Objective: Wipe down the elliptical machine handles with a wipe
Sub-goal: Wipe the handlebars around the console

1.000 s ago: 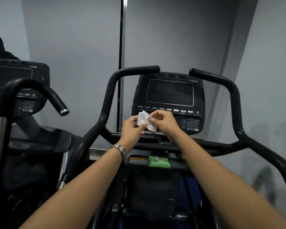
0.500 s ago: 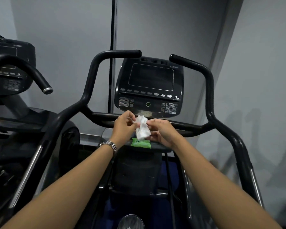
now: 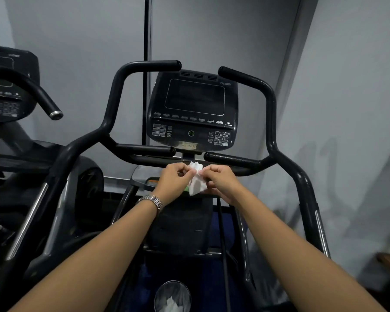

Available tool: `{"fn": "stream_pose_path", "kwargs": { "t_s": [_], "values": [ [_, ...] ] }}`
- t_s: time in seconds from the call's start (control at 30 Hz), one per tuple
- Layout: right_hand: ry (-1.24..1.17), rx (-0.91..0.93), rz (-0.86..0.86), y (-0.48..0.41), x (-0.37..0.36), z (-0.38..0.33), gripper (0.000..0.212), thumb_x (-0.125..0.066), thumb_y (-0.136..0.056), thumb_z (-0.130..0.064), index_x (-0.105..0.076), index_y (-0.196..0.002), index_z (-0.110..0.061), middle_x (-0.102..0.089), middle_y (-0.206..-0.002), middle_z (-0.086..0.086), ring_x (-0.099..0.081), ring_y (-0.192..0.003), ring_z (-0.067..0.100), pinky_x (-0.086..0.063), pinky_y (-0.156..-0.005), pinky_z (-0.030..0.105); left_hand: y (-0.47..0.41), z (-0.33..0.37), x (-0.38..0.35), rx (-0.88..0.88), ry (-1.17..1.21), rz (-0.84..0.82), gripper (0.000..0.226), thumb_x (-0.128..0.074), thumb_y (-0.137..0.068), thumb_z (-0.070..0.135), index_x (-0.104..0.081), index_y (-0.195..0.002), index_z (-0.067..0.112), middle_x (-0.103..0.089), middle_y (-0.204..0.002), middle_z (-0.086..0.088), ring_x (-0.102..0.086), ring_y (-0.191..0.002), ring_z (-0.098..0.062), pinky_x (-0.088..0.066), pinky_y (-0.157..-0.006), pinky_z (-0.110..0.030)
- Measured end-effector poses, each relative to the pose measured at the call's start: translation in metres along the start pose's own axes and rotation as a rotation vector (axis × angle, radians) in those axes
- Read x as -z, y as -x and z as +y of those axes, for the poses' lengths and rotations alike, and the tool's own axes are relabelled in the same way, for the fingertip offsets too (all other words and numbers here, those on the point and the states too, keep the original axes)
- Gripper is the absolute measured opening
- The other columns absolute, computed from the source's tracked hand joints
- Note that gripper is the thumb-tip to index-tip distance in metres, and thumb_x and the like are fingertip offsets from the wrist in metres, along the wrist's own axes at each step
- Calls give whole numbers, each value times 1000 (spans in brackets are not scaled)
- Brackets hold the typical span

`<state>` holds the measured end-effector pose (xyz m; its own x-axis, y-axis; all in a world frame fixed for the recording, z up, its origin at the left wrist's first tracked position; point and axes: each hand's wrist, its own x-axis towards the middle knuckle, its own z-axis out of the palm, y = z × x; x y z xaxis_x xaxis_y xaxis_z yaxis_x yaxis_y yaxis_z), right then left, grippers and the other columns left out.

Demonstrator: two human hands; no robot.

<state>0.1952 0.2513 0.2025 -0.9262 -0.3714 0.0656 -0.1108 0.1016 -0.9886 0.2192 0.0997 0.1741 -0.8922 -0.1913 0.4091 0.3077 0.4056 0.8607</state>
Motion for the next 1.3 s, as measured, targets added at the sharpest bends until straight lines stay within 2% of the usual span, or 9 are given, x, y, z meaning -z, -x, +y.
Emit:
{"fn": "stream_pose_path", "kwargs": {
  "t_s": [0.2,0.4,0.57,0.67,0.73,0.87,1.0,1.17,1.3],
  "values": [
    [-4,16,0,4,12,-2,12,-57,-91,-5,-65,-82,-4,-66,-86,12,-64,-84,24,-55,-83,43,-3,11,-9,72,90,-31,30,-78,-72,37,-71,-77,8,-73,-80,-10,-69,-83,-26,-56,-82,-44],
    [-86,15,36,7,18,-1,9,-60,-89,-4,-66,-81,-3,-65,-70,5,-60,-60,11,-50,-58,25,-4,22,-16,122,129,29,11,-70,-80,14,-73,-70,10,-72,-82,-7,-69,-86,-24,-57,-81,-44],
    [-181,-19,152,5,23,5,13,-55,-88,-2,-61,-76,-4,-56,-69,9,-53,-52,12,-51,-59,33,5,27,-24,254,298,108,18,-59,-87,6,-67,-71,6,-68,-82,-13,-64,-81,-21,-59,-75,-35],
    [-279,-51,164,5,22,3,19,-49,-92,-4,-54,-74,-9,-53,-65,5,-51,-43,8,-50,-50,29,7,31,-22,356,457,118,18,-53,-91,5,-61,-76,4,-62,-81,-12,-61,-75,-18,-58,-69,-29],
    [-303,-51,134,3,21,2,18,-48,-96,-8,-55,-80,-8,-54,-69,6,-55,-48,10,-51,-50,30,5,32,-20,421,545,112,16,-50,-93,4,-58,-79,2,-58,-75,-11,-59,-68,-18,-58,-65,-28],
    [-290,-37,61,-4,18,2,13,-53,-96,-9,-61,-99,1,-65,-92,14,-65,-78,23,-58,-63,32,-2,34,-19,520,712,119,13,-44,-95,2,-57,-95,-3,-62,-75,-11,-63,-64,-19,-56,-54,-25],
    [-196,49,41,-13,18,0,18,-65,-84,4,-63,-102,3,-68,-97,15,-68,-85,24,-60,-72,33,-13,32,-16,533,772,95,18,-40,-94,-2,-57,-90,-4,-65,-80,-16,-65,-69,-23,-56,-58,-27],
    [-140,35,189,-38,16,-7,23,-62,-78,15,-61,-95,-1,-65,-98,17,-66,-86,27,-56,-55,27,-39,24,-14,577,888,106,17,-39,-93,-6,-55,-87,-3,-62,-82,-18,-62,-74,-27,-55,-63,-33],
    [-192,-31,215,-61,18,-11,25,-53,-78,16,-58,-93,-3,-60,-98,18,-60,-79,27,-52,-49,27,-58,15,-17,672,993,122,17,-38,-94,-6,-53,-86,-4,-60,-80,-18,-59,-70,-25,-55,-44,-27]
  ]
}}
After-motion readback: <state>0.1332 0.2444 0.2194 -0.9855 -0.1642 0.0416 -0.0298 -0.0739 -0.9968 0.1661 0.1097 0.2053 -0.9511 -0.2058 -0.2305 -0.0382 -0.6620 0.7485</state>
